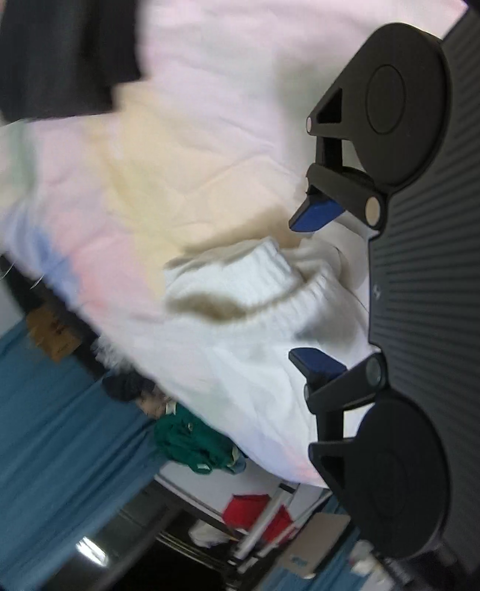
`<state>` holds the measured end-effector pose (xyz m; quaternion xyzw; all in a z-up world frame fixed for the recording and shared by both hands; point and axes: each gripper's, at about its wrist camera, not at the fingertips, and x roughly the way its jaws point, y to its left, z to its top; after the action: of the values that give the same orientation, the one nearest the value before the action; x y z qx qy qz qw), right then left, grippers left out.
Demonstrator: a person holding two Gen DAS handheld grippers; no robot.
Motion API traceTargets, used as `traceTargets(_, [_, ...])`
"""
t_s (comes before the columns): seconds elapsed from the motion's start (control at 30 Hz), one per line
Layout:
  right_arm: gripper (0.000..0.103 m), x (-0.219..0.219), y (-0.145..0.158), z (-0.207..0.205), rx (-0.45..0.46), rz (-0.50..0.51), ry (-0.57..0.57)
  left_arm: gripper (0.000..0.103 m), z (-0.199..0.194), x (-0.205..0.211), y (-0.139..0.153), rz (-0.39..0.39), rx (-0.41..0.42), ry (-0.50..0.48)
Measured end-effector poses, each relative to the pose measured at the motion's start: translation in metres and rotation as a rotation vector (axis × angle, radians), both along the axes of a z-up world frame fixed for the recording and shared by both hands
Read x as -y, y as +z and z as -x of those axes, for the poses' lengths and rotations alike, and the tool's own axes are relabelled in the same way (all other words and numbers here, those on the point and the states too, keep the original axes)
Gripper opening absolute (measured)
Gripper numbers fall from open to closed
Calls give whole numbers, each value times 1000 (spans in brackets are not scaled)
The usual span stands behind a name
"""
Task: Fold clothes
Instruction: 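Open both grippers and release the folded sweatpants on the bed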
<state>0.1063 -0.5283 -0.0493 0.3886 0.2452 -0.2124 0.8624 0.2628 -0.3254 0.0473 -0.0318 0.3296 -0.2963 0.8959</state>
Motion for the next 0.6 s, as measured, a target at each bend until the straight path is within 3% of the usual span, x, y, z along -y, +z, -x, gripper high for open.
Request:
traceTargets(0.23, [72,-54,102,46,86,204,113,69,90,-32,94,-2,124,-33])
traceTargets(0.33, [72,-77,137,65,111,284,147,76,132,-49,128,4,182,-45])
traceTargets(0.37, [74,-83,146,73,123,307,152,79,147,-55,136,-1,201,-50])
traceTargets(0.4, [85,-89,156,81,134,330,156,80,161,-61,144,-5,221,-54])
traceTargets(0.47, [88,-99,169,97,164,374,166,89,187,-72,154,-12,243,-66])
traceTargets(0.5, [94,-105,175,106,177,396,171,92,200,-78,157,-15,250,-73])
traceTargets(0.6, [96,-123,183,126,191,447,187,103,234,-94,160,-7,280,-86])
